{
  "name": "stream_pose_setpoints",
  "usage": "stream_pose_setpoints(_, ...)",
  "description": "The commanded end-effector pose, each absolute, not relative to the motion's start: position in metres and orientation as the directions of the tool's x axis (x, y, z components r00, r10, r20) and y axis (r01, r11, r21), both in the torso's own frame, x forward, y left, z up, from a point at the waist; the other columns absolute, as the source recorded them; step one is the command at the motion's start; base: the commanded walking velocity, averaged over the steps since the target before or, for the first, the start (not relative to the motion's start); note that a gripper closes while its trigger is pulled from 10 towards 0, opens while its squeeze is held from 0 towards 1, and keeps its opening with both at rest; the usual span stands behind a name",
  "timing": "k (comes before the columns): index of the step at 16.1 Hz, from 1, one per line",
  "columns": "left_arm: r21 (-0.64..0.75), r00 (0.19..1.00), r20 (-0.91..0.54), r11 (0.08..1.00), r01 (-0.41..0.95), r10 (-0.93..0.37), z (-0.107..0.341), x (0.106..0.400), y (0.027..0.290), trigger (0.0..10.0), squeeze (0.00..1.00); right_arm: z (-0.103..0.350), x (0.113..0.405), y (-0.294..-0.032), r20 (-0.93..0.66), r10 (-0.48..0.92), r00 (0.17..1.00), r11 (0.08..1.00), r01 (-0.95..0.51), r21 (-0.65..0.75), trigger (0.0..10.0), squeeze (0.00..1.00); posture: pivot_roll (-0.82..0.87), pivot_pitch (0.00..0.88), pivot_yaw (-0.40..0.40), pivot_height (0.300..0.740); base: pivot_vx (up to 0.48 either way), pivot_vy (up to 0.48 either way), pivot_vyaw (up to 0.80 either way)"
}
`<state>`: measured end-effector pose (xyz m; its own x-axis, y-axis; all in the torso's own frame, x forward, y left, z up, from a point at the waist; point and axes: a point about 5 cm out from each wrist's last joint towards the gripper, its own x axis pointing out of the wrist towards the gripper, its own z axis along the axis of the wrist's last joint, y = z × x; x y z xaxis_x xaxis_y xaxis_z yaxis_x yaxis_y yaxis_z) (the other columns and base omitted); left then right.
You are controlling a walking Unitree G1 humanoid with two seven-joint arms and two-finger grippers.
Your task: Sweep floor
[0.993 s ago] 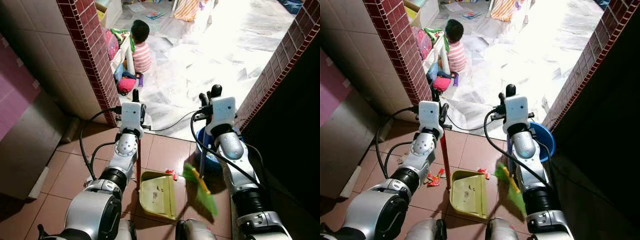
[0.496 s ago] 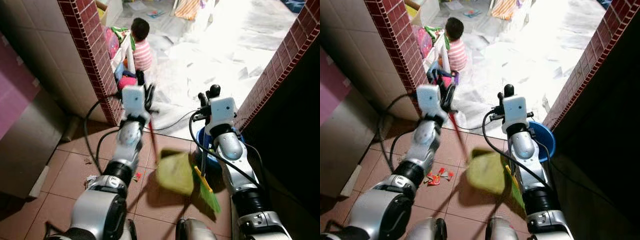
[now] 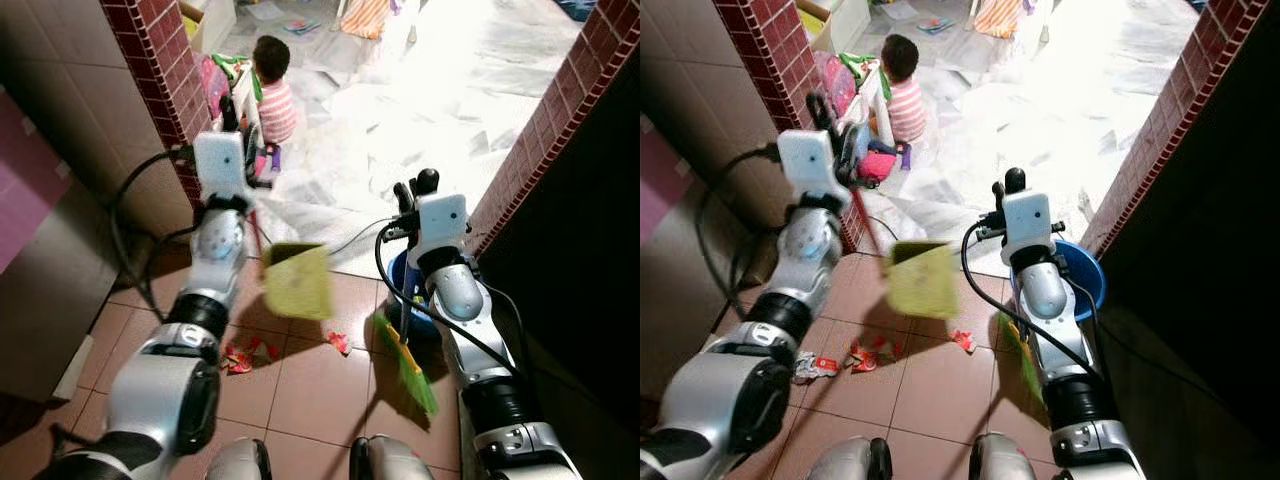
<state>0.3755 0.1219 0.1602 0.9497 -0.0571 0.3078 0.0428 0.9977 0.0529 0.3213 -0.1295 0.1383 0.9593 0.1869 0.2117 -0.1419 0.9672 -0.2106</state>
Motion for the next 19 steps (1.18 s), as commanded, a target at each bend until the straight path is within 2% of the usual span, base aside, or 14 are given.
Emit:
stream_pose_setpoints(1,0.067,0.968,0.242,0.996,0.057,-0.071,0.143,0.371,0.117,10.0,0.0,0.144,0.32,-0.124,0.246,0.204,0.948,0.966,-0.155,-0.205,10.0,0.0,-0.13,0.072,0.038,0.74,0.0,0.0,0.0)
stream_pose_setpoints(5,0.098,0.992,0.082,0.991,0.087,-0.095,0.103,0.358,0.106,10.0,0.0,0.143,0.319,-0.121,0.245,0.21,0.947,0.967,-0.165,-0.193,10.0,0.0,-0.15,0.072,0.033,0.74,0.0,0.0,0.0)
stream_pose_setpoints(7,0.098,0.993,0.065,0.991,0.087,-0.094,0.1,0.357,0.104,10.0,0.0,0.143,0.319,-0.121,0.244,0.208,0.947,0.968,-0.163,-0.19,10.0,0.0,-0.15,0.072,0.033,0.74,0.0,0.0,0.0)
stream_pose_setpoints(9,0.11,0.994,-0.011,0.988,0.107,-0.106,0.092,0.356,0.098,10.0,0.0,0.142,0.321,-0.121,0.235,0.182,0.955,0.976,-0.145,-0.165,10.0,0.0,-0.15,0.073,0.036,0.74,0.0,0.0,0.0)
stream_pose_setpoints(11,0.142,0.993,-0.007,0.983,0.118,-0.118,0.092,0.356,0.094,10.0,0.0,0.142,0.322,-0.117,0.231,0.188,0.955,0.977,-0.158,-0.141,10.0,0.0,-0.15,0.074,0.045,0.74,0.0,0.0,0.0)
stream_pose_setpoints(15,0.211,0.998,0.038,0.977,0.043,-0.053,0.095,0.356,0.098,10.0,0.0,0.134,0.315,-0.105,0.177,0.33,0.927,0.944,-0.326,-0.055,10.0,0.0,-0.16,0.074,0.047,0.74,0.0,0.0,0.0)
stream_pose_setpoints(16,0.223,0.998,0.049,0.974,0.031,-0.043,0.096,0.356,0.099,10.0,0.0,0.131,0.312,-0.103,0.15,0.401,0.904,0.915,-0.403,-0.018,10.0,0.0,-0.16,0.074,0.049,0.74,0.0,0.0,0.0)
stream_pose_setpoints(19,0.247,0.997,0.072,0.969,-0.001,-0.018,0.097,0.356,0.102,10.0,0.0,0.13,0.31,-0.101,0.113,0.505,0.856,0.862,-0.506,-0.016,10.0,0.0,-0.16,0.073,0.051,0.74,0.0,0.0,0.0)
